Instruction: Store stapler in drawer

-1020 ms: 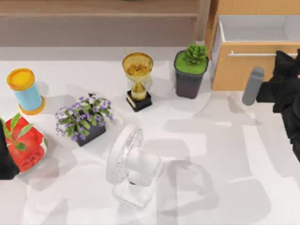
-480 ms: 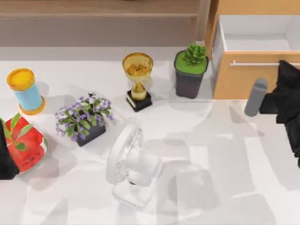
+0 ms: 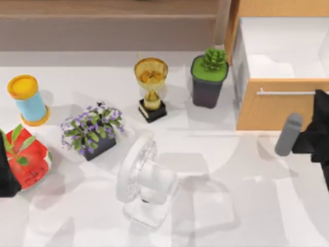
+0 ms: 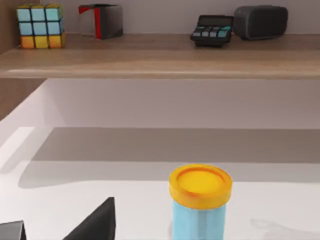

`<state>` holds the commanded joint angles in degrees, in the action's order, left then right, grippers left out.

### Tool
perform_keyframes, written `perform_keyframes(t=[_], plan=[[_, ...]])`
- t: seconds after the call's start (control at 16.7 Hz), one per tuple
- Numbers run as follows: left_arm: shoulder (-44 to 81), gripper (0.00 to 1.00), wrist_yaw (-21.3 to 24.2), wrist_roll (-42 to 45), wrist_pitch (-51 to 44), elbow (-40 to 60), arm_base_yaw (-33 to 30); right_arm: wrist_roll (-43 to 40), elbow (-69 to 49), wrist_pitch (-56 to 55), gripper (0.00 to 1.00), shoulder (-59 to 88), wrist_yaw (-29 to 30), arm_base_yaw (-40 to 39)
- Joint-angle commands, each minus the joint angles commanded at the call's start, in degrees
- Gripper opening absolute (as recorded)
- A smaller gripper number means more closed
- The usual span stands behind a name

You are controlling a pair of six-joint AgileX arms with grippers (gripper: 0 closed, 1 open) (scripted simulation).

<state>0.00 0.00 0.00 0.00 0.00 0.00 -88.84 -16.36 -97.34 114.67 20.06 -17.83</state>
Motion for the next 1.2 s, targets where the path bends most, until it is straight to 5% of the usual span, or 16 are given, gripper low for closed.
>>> perform_keyframes(t=[0.3, 1.08, 1.2], plan=[[0.0, 1.0, 0.0, 0.0, 0.0, 0.0, 0.0, 0.0, 0.8, -0.6, 0.0, -0.2, 0.2, -0.3], [0.0, 1.0, 0.0, 0.0, 0.0, 0.0, 0.0, 0.0, 0.8, -0.6, 0.98, -0.2, 0.2, -0.3], [0.0, 1.0, 0.0, 0.0, 0.0, 0.0, 0.0, 0.0, 0.8, -0.6, 1.0, -0.2, 0.2, -0.3]])
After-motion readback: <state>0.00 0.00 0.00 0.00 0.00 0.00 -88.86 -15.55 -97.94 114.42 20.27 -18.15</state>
